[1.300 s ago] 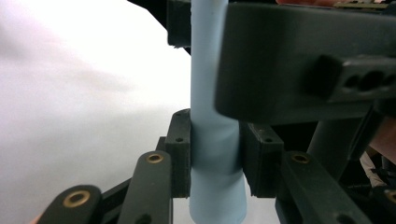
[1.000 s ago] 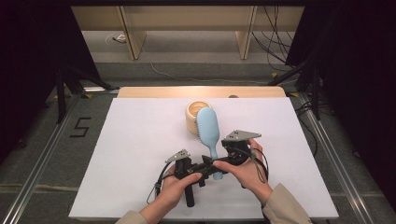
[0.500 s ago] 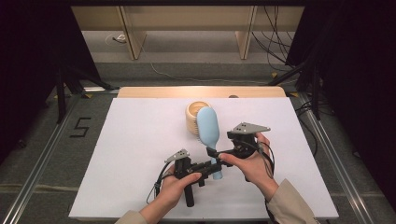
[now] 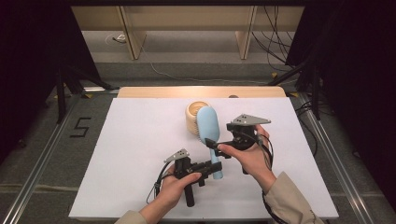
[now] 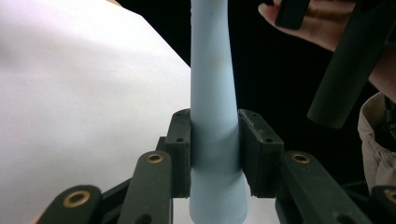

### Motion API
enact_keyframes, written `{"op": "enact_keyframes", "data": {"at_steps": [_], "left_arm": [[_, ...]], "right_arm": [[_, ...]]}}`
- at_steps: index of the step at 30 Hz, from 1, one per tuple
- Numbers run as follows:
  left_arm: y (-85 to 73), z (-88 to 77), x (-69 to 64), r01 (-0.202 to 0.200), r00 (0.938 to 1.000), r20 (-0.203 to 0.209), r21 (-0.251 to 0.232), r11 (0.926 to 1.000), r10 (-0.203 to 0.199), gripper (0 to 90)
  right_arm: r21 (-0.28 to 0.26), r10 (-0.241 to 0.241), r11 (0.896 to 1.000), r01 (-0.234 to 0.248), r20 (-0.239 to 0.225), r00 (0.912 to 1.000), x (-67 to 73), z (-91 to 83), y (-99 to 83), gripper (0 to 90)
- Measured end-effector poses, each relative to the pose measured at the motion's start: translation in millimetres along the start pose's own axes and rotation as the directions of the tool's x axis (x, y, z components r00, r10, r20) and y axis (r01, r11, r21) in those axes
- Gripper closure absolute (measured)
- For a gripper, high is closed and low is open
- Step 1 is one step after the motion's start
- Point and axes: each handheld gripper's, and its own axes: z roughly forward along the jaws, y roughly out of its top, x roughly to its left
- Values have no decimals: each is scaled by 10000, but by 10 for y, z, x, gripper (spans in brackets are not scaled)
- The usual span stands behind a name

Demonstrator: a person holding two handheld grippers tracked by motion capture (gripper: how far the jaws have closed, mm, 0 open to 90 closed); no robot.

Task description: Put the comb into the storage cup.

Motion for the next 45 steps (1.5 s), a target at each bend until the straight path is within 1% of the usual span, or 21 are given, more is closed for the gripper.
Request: {"op": "enact_keyframes", "data": {"at_steps": [8, 12, 17, 20, 24, 30, 32, 34, 40, 45], "left_arm": [[2, -1, -1, 2, 10000, 53, 1, 10000, -2, 664], [1, -2, -2, -3, 10000, 44, 16, 10000, 2, 664], [1, -2, 1, 19, 10000, 38, 6, 10000, -19, 664], [0, -2, 2, 33, 10000, 17, -3, 10000, -33, 664], [4, 0, -7, -28, 10000, 31, 11, 10000, 28, 664], [4, -2, -7, -47, 10000, 5, -2, 10000, 47, 664], [4, -4, -9, -107, 9999, -51, 8, 9999, 107, 664], [6, -7, -9, -128, 9999, -61, -8, 9999, 128, 664], [19, -11, -4, -170, 9998, -112, -45, 9998, 169, 664], [20, -16, -3, -193, 9997, -150, -44, 9998, 192, 664]], "right_arm": [[-147, 12, 9999, -12, -50, 10000, 15, 96, 198, 11], [-135, 92, 9999, -92, -37, 10000, -3, 168, 308, 12], [-29, 177, 9998, -178, -43, 9998, -32, 260, 398, 12], [142, 310, 9994, -308, -141, 9994, -48, 331, 418, 15], [270, 445, 9987, -441, -155, 9989, -47, 408, 438, 25], [481, 463, 9978, -453, -196, 9987, -7, 510, 475, 46], [586, 438, 9974, -427, -177, 9989, 2, 527, 488, 69], [467, 468, 9978, -464, -66, 9989, 5, 535, 505, 82], [673, 486, 9966, -480, -76, 9988, 11, 562, 520, 105], [811, 619, 9948, -617, -2, 9981, 8, 581, 501, 153]]}}
